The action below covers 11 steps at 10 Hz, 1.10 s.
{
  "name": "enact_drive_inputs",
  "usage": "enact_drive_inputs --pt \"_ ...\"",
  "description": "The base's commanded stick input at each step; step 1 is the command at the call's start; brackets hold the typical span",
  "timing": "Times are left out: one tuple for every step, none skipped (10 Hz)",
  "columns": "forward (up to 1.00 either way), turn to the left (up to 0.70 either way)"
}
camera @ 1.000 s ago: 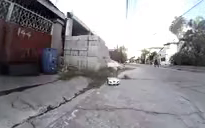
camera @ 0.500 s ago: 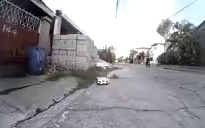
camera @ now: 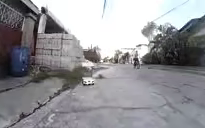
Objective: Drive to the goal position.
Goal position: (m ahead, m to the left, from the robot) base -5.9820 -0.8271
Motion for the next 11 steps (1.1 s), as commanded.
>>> enact_drive_inputs --pt "0.0 -0.7" --pt "0.0 -0.7" --pt "0.0 -0.7" --pt "0.0 -0.7" --pt "0.0 -0.7" --pt "0.0 -0.7" --pt "0.0 -0.7" --pt "0.0 -0.7" --pt "0.0 -0.7" --pt "0.0 -0.7" --pt "0.0 -0.7"
